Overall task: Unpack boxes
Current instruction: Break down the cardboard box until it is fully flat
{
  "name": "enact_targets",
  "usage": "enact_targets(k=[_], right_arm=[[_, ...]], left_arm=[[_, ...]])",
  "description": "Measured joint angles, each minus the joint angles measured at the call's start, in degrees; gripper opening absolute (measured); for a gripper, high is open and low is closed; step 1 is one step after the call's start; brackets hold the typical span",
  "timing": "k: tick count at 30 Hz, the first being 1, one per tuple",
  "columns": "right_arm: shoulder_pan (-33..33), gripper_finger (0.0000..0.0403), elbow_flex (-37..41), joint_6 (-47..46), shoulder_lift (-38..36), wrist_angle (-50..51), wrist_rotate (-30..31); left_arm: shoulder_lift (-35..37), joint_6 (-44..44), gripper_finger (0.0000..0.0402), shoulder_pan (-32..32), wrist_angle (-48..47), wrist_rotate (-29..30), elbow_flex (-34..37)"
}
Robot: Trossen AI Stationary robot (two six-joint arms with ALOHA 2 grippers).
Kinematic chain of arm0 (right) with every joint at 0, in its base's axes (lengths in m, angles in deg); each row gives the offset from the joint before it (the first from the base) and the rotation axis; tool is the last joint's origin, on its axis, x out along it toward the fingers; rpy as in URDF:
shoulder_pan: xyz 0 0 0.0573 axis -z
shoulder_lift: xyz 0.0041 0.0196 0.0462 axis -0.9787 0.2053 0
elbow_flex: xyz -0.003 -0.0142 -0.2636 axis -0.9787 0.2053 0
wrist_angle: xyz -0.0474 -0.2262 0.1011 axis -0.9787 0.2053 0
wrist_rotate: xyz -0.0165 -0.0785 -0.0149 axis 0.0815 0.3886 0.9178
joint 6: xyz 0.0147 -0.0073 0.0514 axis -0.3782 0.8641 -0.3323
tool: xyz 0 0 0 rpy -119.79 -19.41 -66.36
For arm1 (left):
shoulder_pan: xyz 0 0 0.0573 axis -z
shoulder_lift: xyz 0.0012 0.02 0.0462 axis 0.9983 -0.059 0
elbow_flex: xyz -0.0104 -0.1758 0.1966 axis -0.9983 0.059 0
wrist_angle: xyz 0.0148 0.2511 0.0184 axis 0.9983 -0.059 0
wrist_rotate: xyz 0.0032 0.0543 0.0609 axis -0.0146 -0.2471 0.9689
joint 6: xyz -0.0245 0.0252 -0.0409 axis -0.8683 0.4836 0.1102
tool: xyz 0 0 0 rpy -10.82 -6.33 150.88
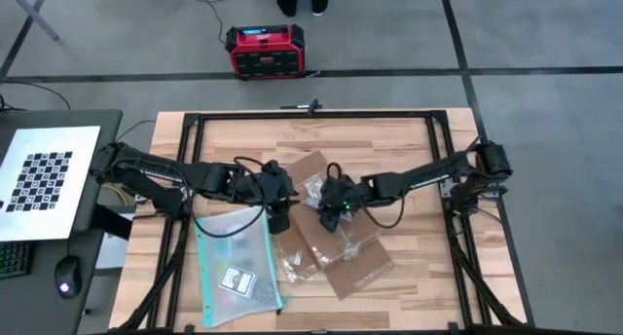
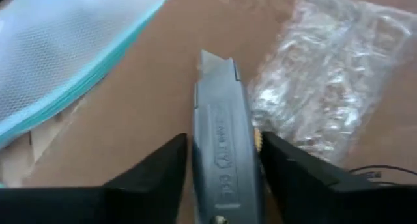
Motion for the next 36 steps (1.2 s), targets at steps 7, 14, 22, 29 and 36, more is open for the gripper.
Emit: enact_targets(k=[7,14,22,29,36], right_arm=[[-2.3,0.0277,0.1,3.6,-2.7,1.9,1.8],[-8.1,0.0281,1.8,8.5,-6.9,7.8,18.0],[-12.4,0.0281,11.1,2.7,-10.8,1.2,21.1],[-12.7,0.0281,23.5,4.1,-10.3,-26.0,25.2],[-11.9,0.0281,25.9,4.8,-8.3,-32.6,26.2]], left_arm=[[0.0,0.3,0.0082,0.0,-1.3,0.0,0.0],[0.0,0.4,0.0082,0.0,-3.6,0.0,0.0],[0.0,0.1,0.0082,0.2,-6.0,-0.1,0.0],[0.0,0.3,0.0082,0.2,-5.9,-0.1,0.0],[0.0,0.2,0.0082,0.2,-5.7,-0.1,0.0]])
